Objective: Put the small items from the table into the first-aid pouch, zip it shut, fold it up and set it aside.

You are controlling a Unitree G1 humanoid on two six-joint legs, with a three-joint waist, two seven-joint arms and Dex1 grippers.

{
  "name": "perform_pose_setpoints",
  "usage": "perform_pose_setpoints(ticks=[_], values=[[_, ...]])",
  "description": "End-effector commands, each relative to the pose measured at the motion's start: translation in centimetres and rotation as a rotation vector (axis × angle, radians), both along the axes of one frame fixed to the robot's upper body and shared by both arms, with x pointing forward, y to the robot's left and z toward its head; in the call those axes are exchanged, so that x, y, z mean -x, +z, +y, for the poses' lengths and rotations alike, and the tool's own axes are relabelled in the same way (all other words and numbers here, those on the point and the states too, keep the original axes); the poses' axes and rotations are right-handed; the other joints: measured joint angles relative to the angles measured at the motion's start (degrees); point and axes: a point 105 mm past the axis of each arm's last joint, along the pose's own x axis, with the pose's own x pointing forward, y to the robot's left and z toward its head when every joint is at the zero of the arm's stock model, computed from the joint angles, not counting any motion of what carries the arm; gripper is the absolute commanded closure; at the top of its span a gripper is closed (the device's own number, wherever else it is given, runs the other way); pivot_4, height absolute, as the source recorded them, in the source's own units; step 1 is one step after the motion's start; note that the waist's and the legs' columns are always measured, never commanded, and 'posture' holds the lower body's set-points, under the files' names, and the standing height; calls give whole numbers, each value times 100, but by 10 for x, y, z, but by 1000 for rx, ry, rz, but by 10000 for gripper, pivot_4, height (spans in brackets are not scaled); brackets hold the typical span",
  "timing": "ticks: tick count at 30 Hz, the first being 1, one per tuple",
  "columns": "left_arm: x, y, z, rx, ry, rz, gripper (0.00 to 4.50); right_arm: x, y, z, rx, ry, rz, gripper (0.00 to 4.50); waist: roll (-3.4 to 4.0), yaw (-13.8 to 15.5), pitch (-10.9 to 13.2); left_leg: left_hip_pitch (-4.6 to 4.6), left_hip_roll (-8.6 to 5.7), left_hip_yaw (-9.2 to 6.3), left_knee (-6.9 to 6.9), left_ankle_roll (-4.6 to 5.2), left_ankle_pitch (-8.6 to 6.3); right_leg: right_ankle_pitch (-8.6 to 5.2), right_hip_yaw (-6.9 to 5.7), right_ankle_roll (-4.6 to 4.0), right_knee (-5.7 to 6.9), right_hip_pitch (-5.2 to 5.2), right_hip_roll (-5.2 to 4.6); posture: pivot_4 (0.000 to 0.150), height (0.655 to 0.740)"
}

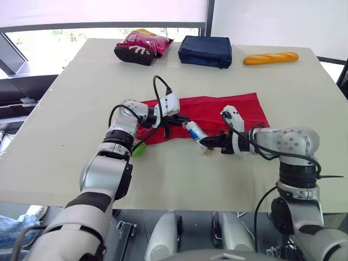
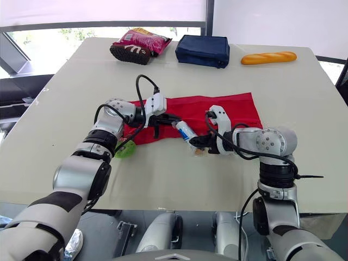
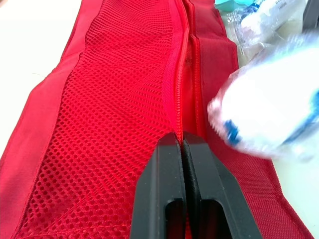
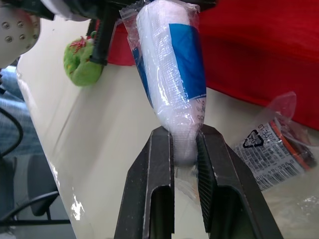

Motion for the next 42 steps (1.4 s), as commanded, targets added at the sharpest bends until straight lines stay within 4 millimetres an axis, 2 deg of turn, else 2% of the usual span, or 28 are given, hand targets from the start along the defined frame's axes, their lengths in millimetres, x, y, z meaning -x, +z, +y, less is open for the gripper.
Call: perform_pose_setpoints(ticks=[1, 8, 18, 24, 28, 35, 42], values=[[-3, 23, -5, 51, -19, -57, 45000, -8, 9, 3, -73, -81, 47, 44101, 0, -9, 0, 0, -1, 0, 0, 0, 0, 0, 0, 0, -1, 0, 0, 1500, 7164], [-1, 26, -7, 69, -34, -59, 45000, -13, 6, 9, -99, -158, 142, 44101, 0, -26, 0, 0, 8, 0, -2, 1, 0, 0, 2, 0, 0, -1, 2, 1500, 7164], [3, 25, -9, 77, -62, -60, 45000, -26, 15, 19, -206, -284, 266, 44101, 1, -35, -1, 0, 16, -1, -6, 1, 0, 0, 2, 1, -1, -1, 3, 1500, 7164], [-2, 30, -7, 85, -26, -86, 45000, -22, 14, 16, -231, -336, 330, 44101, 2, -41, -1, 0, 16, -1, -7, 2, 0, 0, 3, 1, -2, -1, 3, 1500, 7164], [-1, 28, -5, 77, -26, -82, 45000, -21, 21, 9, -258, -384, 366, 44101, 2, -50, -1, -1, 16, 0, -7, 2, 0, 0, 5, 1, -3, -1, 3, 1500, 7164], [1, 25, -7, 76, -47, -74, 45000, -25, 30, -2, -278, -444, 365, 44101, 2, -71, -1, -1, 17, 2, -8, 3, -1, 0, 6, 2, -5, -1, 5, 1500, 7164], [8, 22, -17, 90, -104, -62, 45000, -25, 37, 14, -257, -374, 314, 44101, 2, -94, -1, -2, 19, 4, -8, 3, -1, 0, 8, 2, -6, -1, 5, 1500, 7164]])
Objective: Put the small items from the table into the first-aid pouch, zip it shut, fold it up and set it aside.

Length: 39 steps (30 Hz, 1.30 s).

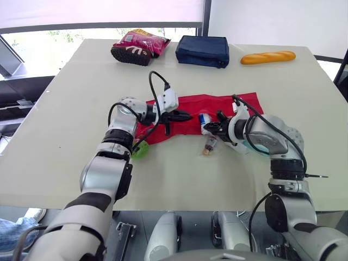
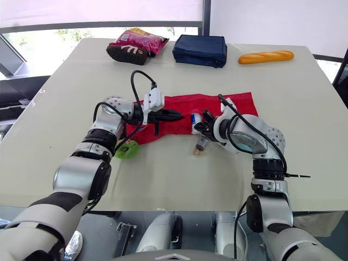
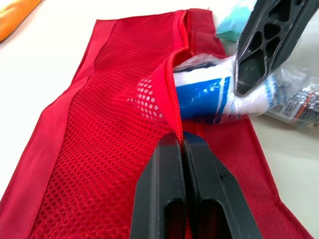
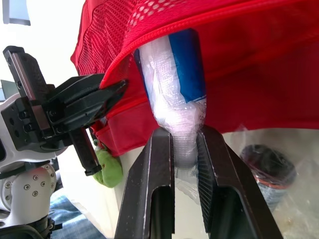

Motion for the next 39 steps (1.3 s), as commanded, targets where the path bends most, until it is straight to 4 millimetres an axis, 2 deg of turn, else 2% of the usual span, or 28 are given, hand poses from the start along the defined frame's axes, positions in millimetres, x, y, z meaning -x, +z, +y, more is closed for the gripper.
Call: perform_pose_setpoints(ticks=[1, 12, 21, 23, 24, 26, 28, 35, 39], values=[[5, 8, -12, 25, -62, -43, 45000, 1, 22, 14, -41, 53, -91, 44101, 0, -9, 0, 0, 0, 0, 0, 0, 0, 0, 0, 0, -1, 0, 0, 1500, 7164], [14, -2, -16, 13, -106, -21, 45000, -22, 39, 28, -121, -16, -160, 44101, 0, -43, 0, 0, 1, 1, -1, 0, 0, 0, 0, 0, -2, -1, 1, 1500, 7164], [14, -2, -16, 14, -109, -20, 45000, -23, 29, 39, -62, 11, -253, 44101, 0, -46, 0, 0, 2, 0, -1, 0, 0, 0, -1, 0, -3, -1, 1, 1500, 7164], [13, -2, -15, 14, -103, -21, 45000, -21, 28, 41, -52, 30, -275, 34038, 0, -46, 0, 0, 2, 0, -1, 0, 0, 0, -1, 0, -2, -1, 2, 1500, 7164], [13, -1, -15, 14, -100, -22, 45000, -20, 27, 41, -43, 36, -282, 33214, 0, -45, 0, -1, 2, -1, -1, 0, 0, 0, -1, 0, -2, -1, 2, 1500, 7164], [11, -1, -14, 13, -93, -24, 45000, -19, 24, 40, -28, 43, -291, 21968, 0, -41, 0, -1, 1, 0, -1, 0, 0, 0, -1, 0, -3, -1, 1, 1500, 7164], [10, 0, -13, 14, -81, -27, 45000, -17, 21, 37, -11, 48, -295, 14927, 0, -42, 0, -2, 1, 0, -1, 0, 0, 0, -1, 0, -4, -1, 0, 1500, 7164], [5, 1, -8, 16, -45, -28, 45000, -5, 13, 16, 85, 96, -341, 14927, 0, -39, 0, -1, 1, -1, -2, 0, 0, 0, -2, 0, -5, -1, 0, 1500, 7164], [4, 0, -5, 13, -30, -25, 45000, 5, 19, 3, 240, 204, -495, 14927, 0, -23, 0, -2, 1, -3, -2, 0, 0, 0, -4, 1, -5, -1, 1, 1500, 7164]])
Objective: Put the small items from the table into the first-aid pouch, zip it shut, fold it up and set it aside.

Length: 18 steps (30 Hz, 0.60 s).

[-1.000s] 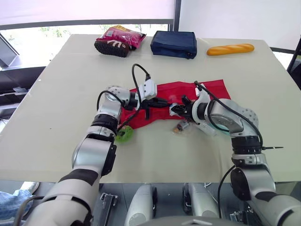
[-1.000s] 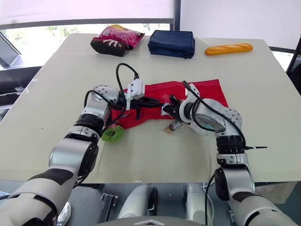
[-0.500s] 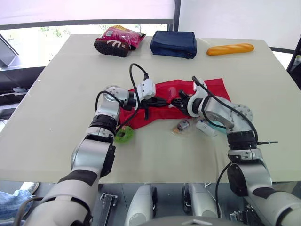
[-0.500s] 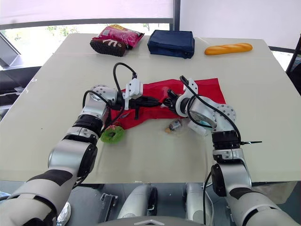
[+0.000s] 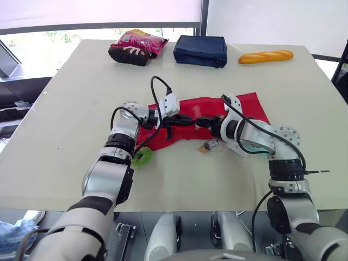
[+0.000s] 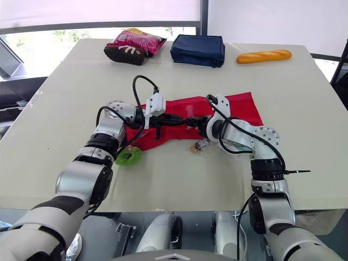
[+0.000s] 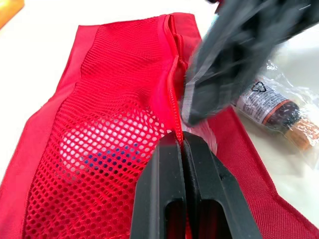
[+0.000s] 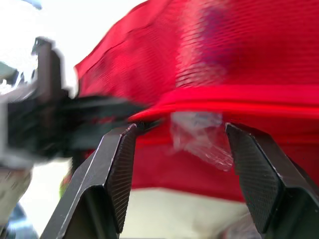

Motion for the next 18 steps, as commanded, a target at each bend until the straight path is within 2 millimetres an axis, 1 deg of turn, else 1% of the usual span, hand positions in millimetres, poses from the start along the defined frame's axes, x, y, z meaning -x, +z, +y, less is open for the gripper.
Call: perform_pose_setpoints(ticks=[1, 3, 6, 7, 10, 11, 16, 18], values=[[-3, 10, 0, -1, 1, -47, 45000, 10, 18, -7, 106, 97, -177, 14927, 0, 8, 0, 0, -1, 2, 0, 0, 0, 0, 2, 0, -2, 0, -1, 1500, 7164], [-4, 10, 0, -2, 3, -48, 45000, 16, 21, -9, 171, 152, -249, 14927, 0, 6, 0, 0, -2, 3, 0, 1, 0, 0, 2, 1, -4, 0, -2, 1500, 7164], [-4, 9, 0, -4, 6, -48, 45000, 20, 24, -13, 271, 202, -361, 22873, 0, 2, 0, 0, 1, 0, -1, 1, 0, -1, 0, 1, -4, -1, 4, 1500, 7164], [-4, 9, 0, -4, 7, -48, 45000, 22, 23, -12, 288, 221, -377, 27007, 0, 4, 0, 0, 1, 0, -1, 1, 0, -1, 0, 1, -4, -1, 5, 1500, 7164], [-4, 9, 0, -3, 6, -48, 45000, 26, 19, -7, 332, 276, -409, 42000, 0, 4, 0, 1, 1, 1, 0, 0, 0, -1, 0, 2, -3, 0, 5, 1500, 7164], [-4, 9, 0, -3, 6, -48, 45000, 27, 16, -5, 343, 285, -416, 44305, 0, 5, 0, 1, 1, 1, 0, 1, 0, -1, 0, 1, -3, -1, 5, 1500, 7164], [-4, 8, -1, -2, 2, -47, 45000, 23, 6, 9, 362, 306, -438, 44798, 0, 8, 0, 0, -1, 2, 0, 0, 0, -1, 0, 1, -4, -1, 4, 1500, 7164], [-4, 9, -1, -1, 2, -47, 45000, 18, 3, 12, 372, 299, -457, 44798, 0, 11, 0, 0, -1, 1, 0, 0, 0, -1, 0, 1, -4, 0, 3, 1500, 7164]])
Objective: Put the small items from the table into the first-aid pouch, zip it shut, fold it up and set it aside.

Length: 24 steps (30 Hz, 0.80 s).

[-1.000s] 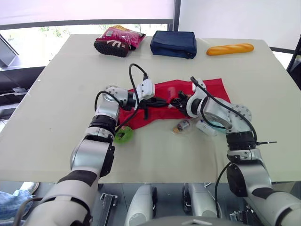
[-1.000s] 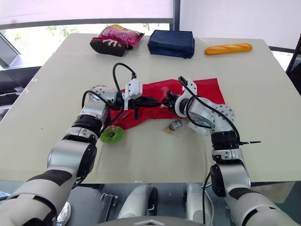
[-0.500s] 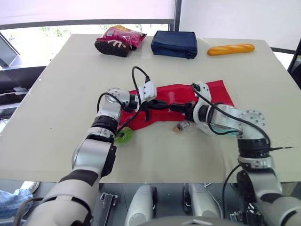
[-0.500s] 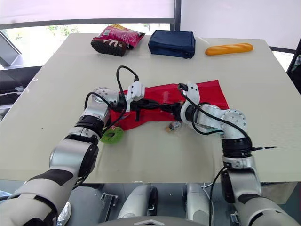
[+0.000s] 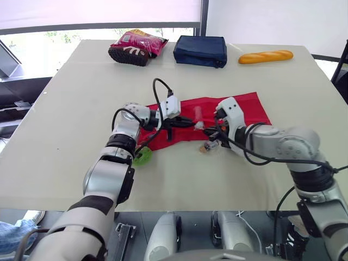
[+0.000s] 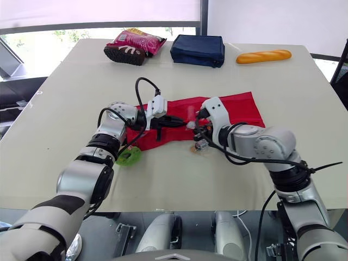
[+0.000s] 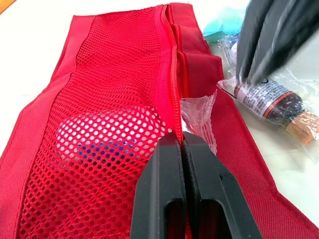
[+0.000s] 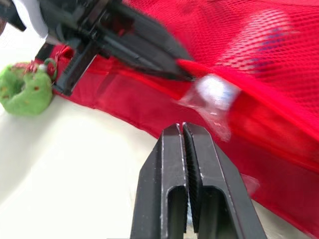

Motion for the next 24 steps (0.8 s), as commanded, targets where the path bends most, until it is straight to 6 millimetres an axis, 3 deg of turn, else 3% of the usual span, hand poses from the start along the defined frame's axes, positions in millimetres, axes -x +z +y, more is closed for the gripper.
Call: perform_pose_setpoints(ticks=[1, 8, 16, 19, 24], values=[[-2, 14, -3, 12, -14, -47, 45000, -10, 4, 5, 4, -2, -98, 44798, 0, 1, 0, 0, 0, 1, 0, 0, 0, 0, 0, 0, 0, 0, 0, 1500, 7164], [0, 13, -4, 12, -30, -46, 45000, -36, -3, 9, 30, -25, -206, 44798, 0, -3, 0, 1, -12, 0, 0, 0, 0, 0, -1, 0, 0, 0, 0, 1500, 7164], [1, 14, -6, 18, -39, -47, 45000, -61, 6, 16, 60, -23, -397, 44798, 0, -14, 0, 2, -18, -1, 0, -1, 0, 0, -2, 0, 2, 0, 0, 1500, 7164], [1, 14, -5, 18, -37, -49, 45000, -55, 7, 15, 42, 4, -411, 44798, 0, -15, 0, 1, -17, 1, 0, -1, 0, 0, -1, 0, 1, 0, -1, 1500, 7164], [-2, 17, -3, 33, -9, -93, 45000, -22, 12, 1, 18, 93, -460, 44798, 0, 6, 0, -1, -15, -4, 0, -1, 0, 0, -3, -1, 0, 0, -3, 1500, 7164]])
